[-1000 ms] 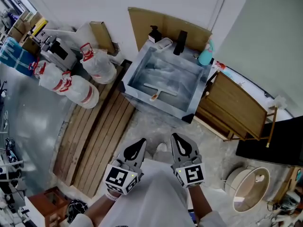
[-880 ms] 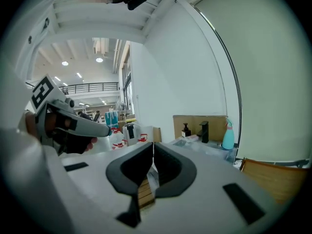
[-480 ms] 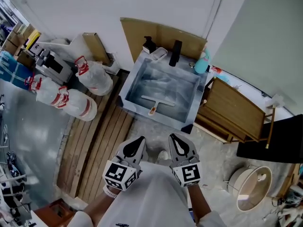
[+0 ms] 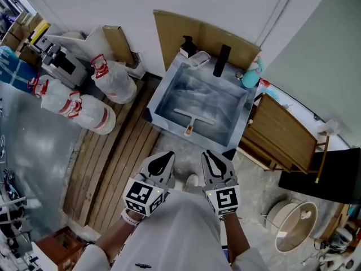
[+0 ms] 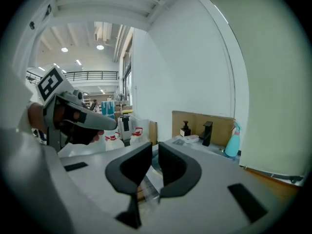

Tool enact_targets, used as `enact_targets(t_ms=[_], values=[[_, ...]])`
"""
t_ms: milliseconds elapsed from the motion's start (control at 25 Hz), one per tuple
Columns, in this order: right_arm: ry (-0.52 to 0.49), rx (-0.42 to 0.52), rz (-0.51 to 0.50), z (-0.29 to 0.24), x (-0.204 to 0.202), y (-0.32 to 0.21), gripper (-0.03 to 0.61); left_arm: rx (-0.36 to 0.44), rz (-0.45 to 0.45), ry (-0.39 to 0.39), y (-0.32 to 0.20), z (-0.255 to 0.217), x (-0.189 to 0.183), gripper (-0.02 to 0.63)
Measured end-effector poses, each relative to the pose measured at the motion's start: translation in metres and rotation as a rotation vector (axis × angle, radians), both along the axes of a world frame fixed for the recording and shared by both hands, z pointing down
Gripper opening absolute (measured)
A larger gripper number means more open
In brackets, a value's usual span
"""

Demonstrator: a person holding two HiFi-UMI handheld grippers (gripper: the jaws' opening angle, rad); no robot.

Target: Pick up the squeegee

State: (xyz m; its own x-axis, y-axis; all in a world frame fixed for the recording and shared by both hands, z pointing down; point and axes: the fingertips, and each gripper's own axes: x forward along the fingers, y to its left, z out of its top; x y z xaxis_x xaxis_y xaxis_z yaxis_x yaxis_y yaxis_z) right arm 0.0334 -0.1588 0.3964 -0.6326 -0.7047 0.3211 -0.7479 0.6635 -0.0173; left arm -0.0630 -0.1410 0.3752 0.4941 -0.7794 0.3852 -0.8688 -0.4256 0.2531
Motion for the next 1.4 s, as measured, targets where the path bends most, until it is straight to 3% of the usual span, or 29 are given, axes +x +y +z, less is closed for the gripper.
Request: enact_targets(t_ms=[120,240,840,1120,1400], values=[[0.017,-0.020,-0.018,0.009,-0.010,-0.006,0.017,-0.015,0.007,0.002,-0.007,0.007,-0.004,-0.002],[0.045,-0.038,-0.052,0.020,-0.022,-0.014,0.084,-0.032,0.003,0.007,-0.013,0.014,-0.011,-0.002],[0.225,-0.084,-0.224,0.099,-0.054,-0.045,0.107,-0.129,-0.005,0.026,-0.037,0.064,-0.025,-0.002],[0.332,-0.057,-0.302,0.138,-0.056,-0.061,0.123,-0.172,-0.005,0.017,-0.045,0.089,-0.032,-0.002],[0.404,-0.045,-0.460,0.167,-0.063,-0.064,0.133,-0.201,0.012,0.007,-0.052,0.108,-0.033,-0.002]])
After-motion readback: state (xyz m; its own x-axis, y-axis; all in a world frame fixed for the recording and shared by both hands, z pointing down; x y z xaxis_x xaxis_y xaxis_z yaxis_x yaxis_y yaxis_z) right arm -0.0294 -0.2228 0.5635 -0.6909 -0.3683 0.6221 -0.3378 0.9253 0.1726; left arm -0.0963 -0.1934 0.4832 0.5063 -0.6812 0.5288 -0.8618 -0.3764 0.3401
